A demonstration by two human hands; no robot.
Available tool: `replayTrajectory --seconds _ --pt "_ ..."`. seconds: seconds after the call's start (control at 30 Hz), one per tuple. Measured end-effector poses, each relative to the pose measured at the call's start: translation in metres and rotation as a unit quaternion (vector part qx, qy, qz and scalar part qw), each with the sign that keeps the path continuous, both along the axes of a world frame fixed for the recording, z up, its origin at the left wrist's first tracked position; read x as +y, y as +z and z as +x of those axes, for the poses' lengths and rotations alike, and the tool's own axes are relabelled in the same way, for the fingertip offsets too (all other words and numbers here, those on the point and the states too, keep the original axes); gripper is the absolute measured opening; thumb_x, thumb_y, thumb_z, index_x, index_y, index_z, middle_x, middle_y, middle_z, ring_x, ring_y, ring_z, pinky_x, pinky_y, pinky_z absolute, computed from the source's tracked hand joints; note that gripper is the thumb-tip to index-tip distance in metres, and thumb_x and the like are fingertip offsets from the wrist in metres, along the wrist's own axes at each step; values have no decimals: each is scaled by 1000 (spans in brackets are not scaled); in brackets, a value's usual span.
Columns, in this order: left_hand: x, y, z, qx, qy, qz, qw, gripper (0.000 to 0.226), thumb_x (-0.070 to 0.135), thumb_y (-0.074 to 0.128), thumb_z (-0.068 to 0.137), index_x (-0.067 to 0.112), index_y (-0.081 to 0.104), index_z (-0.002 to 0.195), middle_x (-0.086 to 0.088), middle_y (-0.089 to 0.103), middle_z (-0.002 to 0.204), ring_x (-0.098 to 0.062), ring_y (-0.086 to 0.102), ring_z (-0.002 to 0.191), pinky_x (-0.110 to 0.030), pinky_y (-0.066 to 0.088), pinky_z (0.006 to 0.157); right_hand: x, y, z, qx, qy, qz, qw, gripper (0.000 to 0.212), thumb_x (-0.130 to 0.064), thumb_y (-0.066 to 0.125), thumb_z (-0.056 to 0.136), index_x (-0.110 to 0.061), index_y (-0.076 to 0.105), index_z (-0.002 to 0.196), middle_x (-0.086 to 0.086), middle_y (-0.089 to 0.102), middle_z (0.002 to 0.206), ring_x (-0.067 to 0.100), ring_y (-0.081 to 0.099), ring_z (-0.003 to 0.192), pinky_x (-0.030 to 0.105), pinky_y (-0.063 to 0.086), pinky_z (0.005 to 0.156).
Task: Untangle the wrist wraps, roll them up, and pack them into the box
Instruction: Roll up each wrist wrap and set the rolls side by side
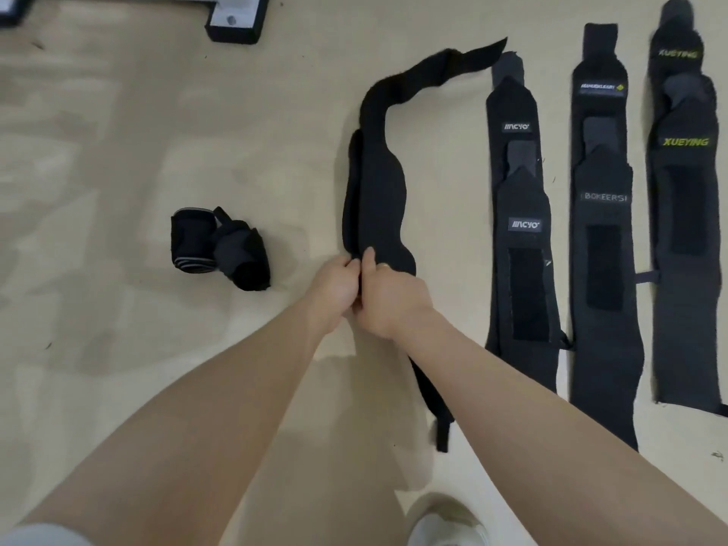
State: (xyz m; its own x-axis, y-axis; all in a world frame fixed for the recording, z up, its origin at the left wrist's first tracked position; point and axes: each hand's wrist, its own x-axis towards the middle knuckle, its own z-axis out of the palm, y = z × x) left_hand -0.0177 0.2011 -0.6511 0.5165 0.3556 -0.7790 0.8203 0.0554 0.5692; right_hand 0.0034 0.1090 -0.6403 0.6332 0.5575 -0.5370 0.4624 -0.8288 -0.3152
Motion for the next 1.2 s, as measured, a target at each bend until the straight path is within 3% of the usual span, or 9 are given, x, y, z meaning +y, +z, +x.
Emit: replayTrajectory --seconds 0.13,0.23,0.33,0.53,0.67,0.8,0.9,1.0,1.2 --pt "18 -12 -23 35 -40 139 989 51 16 40 96 7 28 145 -16 45 138 -29 51 117 -35 45 95 22 -13 -10 179 -62 65 980 78 -21 45 92 -12 -5 151 17 49 129 28 55 107 36 47 84" --pt "16 -14 -42 6 -84 190 978 46 14 42 96 8 34 141 -14 40 137 -28 50 117 -32 41 98 5 -16 -12 127 -130 170 969 53 -10 41 94 -10 31 146 13 47 136 25 48 122 28 37 100" --pt "4 -18 -61 -13 -120 169 978 41 18 47 96 9 40 135 -11 47 130 -23 53 110 -28 42 90 -29 -20 -14 17 -243 166 956 38 -7 42 93 -8 51 130 10 50 131 25 55 110 27 41 89" --pt "-17 -24 -92 19 -134 150 979 43 21 48 97 7 38 137 -10 49 133 -25 52 116 -32 42 96 -62 -21 -47 191 -326 111 919 35 -20 53 93 -7 46 124 8 60 110 20 52 94 28 41 81" --pt "-18 -18 -102 83 -104 107 985 44 26 41 100 6 36 139 -12 47 137 -28 46 124 -31 37 98 -57 -22 -73 215 -402 147 878 43 -20 60 89 -6 42 126 0 55 88 21 56 90 33 47 81" --pt "-13 -12 -107 93 -27 51 994 42 26 46 97 3 46 132 -14 55 127 -30 54 116 -38 42 101 -57 -22 -83 225 -384 133 886 49 -16 66 84 -7 40 125 5 54 95 26 58 94 39 53 84" --pt "-13 -1 -110 97 -21 26 995 25 21 45 97 4 53 114 -11 58 103 -27 62 96 -34 49 86 -59 -17 -86 266 -415 137 859 58 -20 73 79 -10 36 122 13 58 111 30 59 101 46 53 86" --pt "-16 26 -109 136 -150 9 979 25 26 41 98 6 54 107 -9 60 91 -19 57 73 -26 43 63 -61 -5 -88 330 -398 177 838 76 -9 71 80 -13 26 141 14 63 106 26 61 99 38 51 90" --pt "6 86 -103 -39 -223 -46 973 18 31 55 94 16 63 100 5 61 87 -5 55 75 -14 41 64 -64 51 -67 384 -361 323 786 31 8 53 85 -14 58 106 11 59 96 23 57 93 37 46 88"
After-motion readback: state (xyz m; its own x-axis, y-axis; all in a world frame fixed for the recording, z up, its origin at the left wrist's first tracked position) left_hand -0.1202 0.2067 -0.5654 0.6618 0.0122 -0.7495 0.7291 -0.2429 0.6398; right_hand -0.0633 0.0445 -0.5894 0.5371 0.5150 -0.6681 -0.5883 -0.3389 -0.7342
